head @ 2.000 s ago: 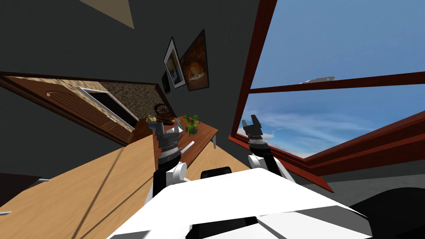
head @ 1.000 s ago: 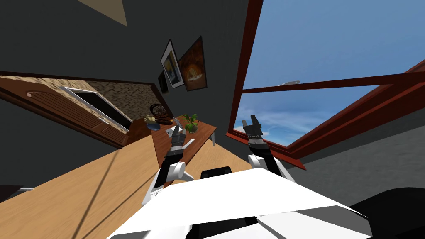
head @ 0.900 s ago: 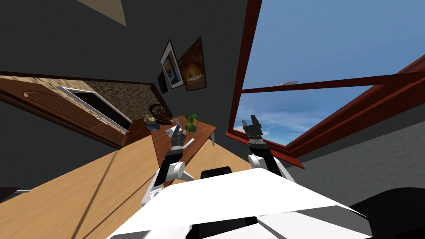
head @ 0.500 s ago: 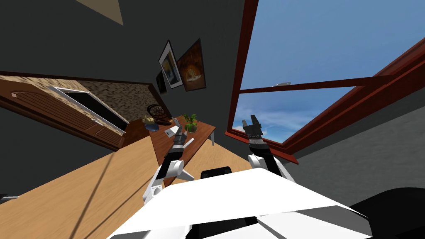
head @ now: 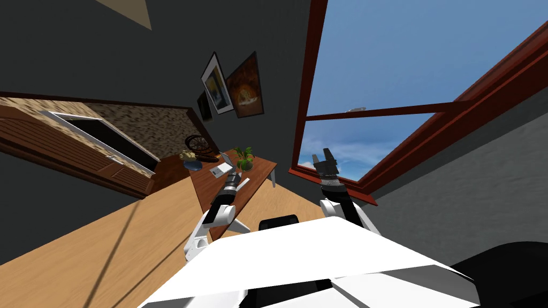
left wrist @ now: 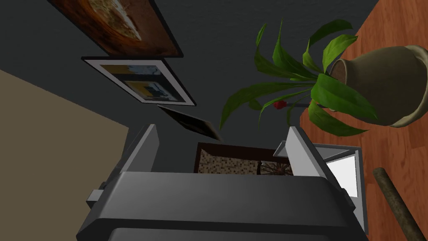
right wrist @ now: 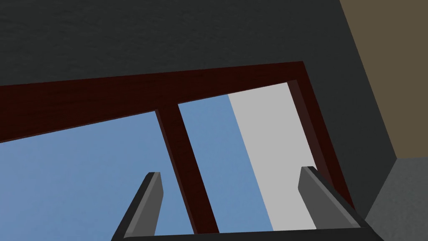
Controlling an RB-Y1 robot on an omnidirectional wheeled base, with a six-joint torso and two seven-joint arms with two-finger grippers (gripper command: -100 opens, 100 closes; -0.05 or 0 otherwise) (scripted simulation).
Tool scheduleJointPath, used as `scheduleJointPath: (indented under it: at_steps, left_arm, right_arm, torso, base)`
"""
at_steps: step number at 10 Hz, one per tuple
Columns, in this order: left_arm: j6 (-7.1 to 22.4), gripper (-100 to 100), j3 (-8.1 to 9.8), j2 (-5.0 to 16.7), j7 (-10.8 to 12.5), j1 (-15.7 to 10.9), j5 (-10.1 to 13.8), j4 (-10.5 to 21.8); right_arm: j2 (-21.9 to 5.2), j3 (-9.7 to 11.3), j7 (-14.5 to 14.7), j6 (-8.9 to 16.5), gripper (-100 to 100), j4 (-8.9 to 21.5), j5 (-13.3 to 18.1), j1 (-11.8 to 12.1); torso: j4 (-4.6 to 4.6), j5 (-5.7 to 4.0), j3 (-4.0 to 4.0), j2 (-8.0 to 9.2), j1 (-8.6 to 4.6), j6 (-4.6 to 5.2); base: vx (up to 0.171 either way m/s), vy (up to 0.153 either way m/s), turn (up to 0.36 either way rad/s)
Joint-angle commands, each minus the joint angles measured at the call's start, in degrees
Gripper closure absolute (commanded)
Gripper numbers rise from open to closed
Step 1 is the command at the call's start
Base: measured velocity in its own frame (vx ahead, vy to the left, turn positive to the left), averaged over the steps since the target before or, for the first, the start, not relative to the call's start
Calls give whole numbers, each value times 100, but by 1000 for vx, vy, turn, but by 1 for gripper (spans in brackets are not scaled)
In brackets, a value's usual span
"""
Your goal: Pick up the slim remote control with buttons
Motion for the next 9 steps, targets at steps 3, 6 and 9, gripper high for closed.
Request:
scheduleJointPath:
  at_steps: [3,6,9]
  left_arm:
    - [614,-100,193,287,183,-316,160,526]
    - [1040,-100,289,408,268,-450,234,861]
    - [1471,-100,390,528,355,-586,310,1142]
  right_arm:
    - [0,0,0,0,0,0,0,0]
    - [0,0,0,0,0,0,0,0]
    - [0,0,0,0,0,0,0,0]
  torso:
    - [0,0,-1,-1,-1,0]
    - [-1,-1,-2,-4,-2,2]
    - [-1,-1,-4,-7,-5,2]
  base:
    - [-21,9,-78]
    - [-14,5,-65]
    - [-5,0,-49]
